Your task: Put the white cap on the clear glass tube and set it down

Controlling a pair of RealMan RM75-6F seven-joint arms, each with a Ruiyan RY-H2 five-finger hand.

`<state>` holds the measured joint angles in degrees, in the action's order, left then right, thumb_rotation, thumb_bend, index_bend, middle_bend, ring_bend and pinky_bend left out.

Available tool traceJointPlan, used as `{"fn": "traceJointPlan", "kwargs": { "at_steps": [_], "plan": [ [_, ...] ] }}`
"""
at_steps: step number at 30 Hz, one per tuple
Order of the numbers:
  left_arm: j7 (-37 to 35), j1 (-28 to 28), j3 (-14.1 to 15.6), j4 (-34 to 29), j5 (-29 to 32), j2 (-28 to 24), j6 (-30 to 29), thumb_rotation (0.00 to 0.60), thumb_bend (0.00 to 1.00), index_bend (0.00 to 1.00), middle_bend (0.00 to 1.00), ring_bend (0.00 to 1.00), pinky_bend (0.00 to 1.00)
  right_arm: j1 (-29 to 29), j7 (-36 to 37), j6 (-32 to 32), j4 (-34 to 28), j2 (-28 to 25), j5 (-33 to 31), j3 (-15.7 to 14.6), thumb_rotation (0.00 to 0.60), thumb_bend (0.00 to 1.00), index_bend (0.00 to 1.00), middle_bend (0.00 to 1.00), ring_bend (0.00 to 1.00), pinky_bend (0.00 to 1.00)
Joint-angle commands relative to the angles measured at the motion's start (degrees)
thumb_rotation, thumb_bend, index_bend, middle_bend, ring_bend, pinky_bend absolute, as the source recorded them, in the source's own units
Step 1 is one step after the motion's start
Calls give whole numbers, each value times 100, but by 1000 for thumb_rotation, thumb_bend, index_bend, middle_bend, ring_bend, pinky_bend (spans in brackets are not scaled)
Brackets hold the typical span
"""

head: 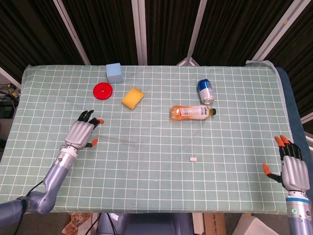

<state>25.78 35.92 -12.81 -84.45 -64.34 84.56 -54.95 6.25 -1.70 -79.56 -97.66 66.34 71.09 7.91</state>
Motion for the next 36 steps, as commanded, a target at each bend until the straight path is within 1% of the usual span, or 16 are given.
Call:
{"fn": "traceJointPlan", "kwargs": {
  "at_steps": [1, 4, 7, 19, 25, 36],
  "plan": [
    [312, 351, -88, 403, 336, 381, 305, 600, 412, 315, 330, 0, 0, -3, 24, 15, -2, -10, -20, 12, 600, 365, 0, 0, 0, 0],
    [456, 514, -46, 602, 472, 592, 404, 600, 412, 346, 357, 9, 0, -12, 56, 24, -4, -24, -40, 25, 600, 365, 0, 0, 0, 0],
    [516, 591, 0, 674, 556, 709, 434, 600, 412, 355, 373, 16, 0, -22, 78, 27, -5, -39, -45, 30, 600, 365, 0, 0, 0, 0],
    [522, 640, 222, 723, 504, 801, 277, 600, 381, 361, 421, 33, 0, -45, 113, 31, -34, -62, -32, 35, 600, 365, 0, 0, 0, 0],
    [578, 719, 312, 905, 550, 926, 365, 600, 454, 366, 421, 33, 0, -54, 116, 30, -45, -64, -43, 43, 600, 365, 0, 0, 0, 0],
    [639, 748, 412, 912, 641, 907, 337, 600, 456, 384, 449, 33, 0, -67, 154, 47, -59, -77, -68, 60, 600, 365, 0, 0, 0, 0]
  ]
}}
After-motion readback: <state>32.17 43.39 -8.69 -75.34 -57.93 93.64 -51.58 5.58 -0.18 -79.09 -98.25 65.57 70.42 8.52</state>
